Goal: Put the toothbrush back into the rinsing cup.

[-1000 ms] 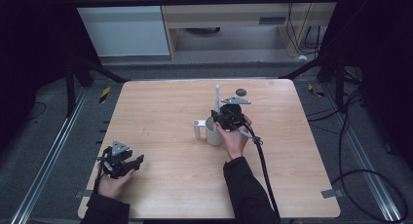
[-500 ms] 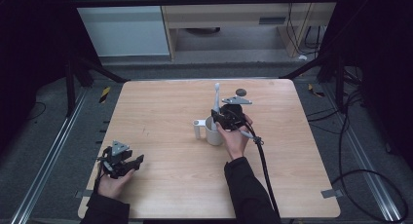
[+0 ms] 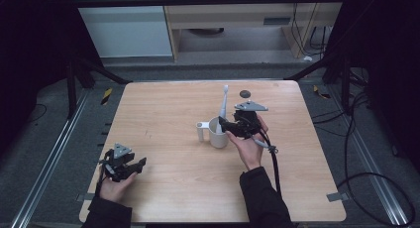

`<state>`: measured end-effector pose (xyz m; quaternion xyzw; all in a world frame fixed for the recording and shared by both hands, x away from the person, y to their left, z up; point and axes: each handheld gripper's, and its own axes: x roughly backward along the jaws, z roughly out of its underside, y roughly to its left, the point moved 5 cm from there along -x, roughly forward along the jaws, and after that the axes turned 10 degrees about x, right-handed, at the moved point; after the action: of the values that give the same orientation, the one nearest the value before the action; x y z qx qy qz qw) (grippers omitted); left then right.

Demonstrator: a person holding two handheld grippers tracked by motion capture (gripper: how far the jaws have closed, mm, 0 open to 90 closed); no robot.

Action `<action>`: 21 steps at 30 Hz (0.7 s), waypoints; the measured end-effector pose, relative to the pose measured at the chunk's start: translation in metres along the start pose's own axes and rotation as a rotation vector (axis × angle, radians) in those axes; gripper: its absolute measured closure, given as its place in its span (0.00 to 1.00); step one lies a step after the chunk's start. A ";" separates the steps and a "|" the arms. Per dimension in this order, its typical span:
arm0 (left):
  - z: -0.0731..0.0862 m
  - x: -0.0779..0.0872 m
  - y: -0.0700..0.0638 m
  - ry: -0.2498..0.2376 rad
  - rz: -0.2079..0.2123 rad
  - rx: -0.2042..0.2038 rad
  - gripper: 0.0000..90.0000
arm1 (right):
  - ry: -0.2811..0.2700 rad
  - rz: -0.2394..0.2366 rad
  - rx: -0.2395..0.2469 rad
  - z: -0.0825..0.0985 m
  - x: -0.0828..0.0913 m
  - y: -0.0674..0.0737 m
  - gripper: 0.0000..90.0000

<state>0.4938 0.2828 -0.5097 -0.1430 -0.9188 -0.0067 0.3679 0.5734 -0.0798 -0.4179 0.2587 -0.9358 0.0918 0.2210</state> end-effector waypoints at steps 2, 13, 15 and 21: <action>0.000 0.000 0.000 -0.001 0.001 0.001 0.52 | -0.015 -0.007 -0.005 0.001 0.017 -0.004 0.30; 0.000 0.001 0.000 -0.006 -0.002 0.001 0.52 | 0.018 0.014 0.032 0.033 0.068 -0.024 0.21; 0.000 0.001 0.000 -0.009 -0.003 0.000 0.52 | 0.029 0.022 0.040 0.043 0.075 -0.029 0.21; 0.000 0.001 0.000 -0.012 -0.004 -0.001 0.50 | 0.074 0.059 0.018 0.076 0.092 -0.047 0.19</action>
<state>0.4934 0.2829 -0.5093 -0.1413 -0.9213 -0.0072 0.3623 0.4996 -0.1827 -0.4398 0.2293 -0.9335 0.1164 0.2500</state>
